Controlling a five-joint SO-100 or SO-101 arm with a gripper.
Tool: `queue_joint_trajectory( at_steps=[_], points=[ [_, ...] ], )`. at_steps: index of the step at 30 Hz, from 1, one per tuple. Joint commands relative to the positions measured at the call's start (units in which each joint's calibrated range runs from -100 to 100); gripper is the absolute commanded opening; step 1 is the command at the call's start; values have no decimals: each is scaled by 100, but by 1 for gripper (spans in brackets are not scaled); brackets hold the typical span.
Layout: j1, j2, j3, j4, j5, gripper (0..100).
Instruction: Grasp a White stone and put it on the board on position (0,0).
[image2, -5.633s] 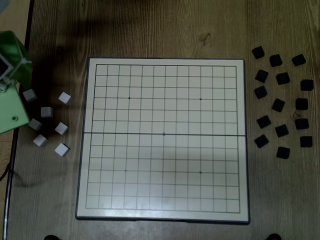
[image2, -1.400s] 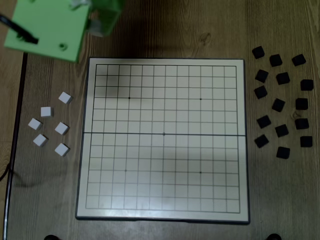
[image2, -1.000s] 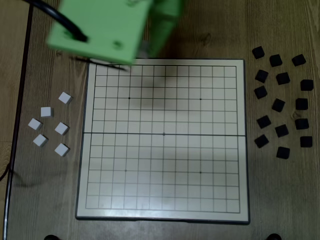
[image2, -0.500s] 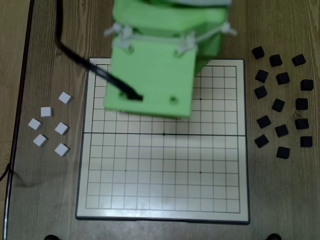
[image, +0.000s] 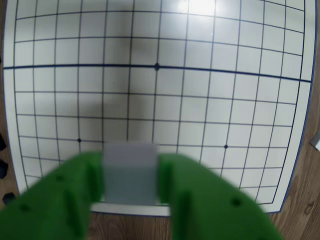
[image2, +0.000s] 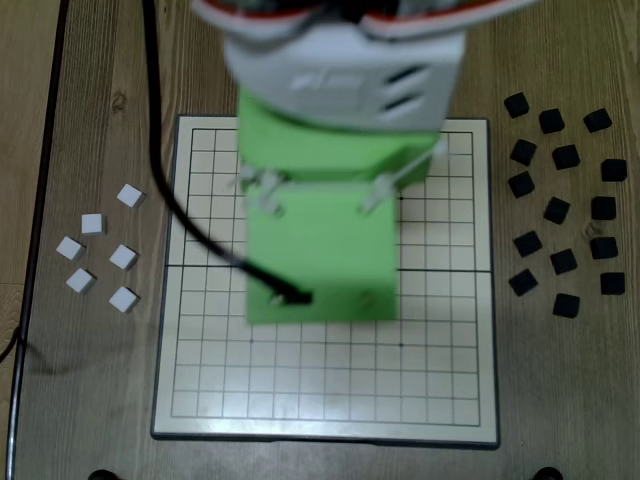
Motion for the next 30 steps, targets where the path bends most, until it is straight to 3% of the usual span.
queue_joint_trajectory(
  at_steps=[1, 30],
  points=[
    [97, 42, -328, -187, 44, 6],
    [-67, 899, 899, -1229, 78, 6]
  ],
)
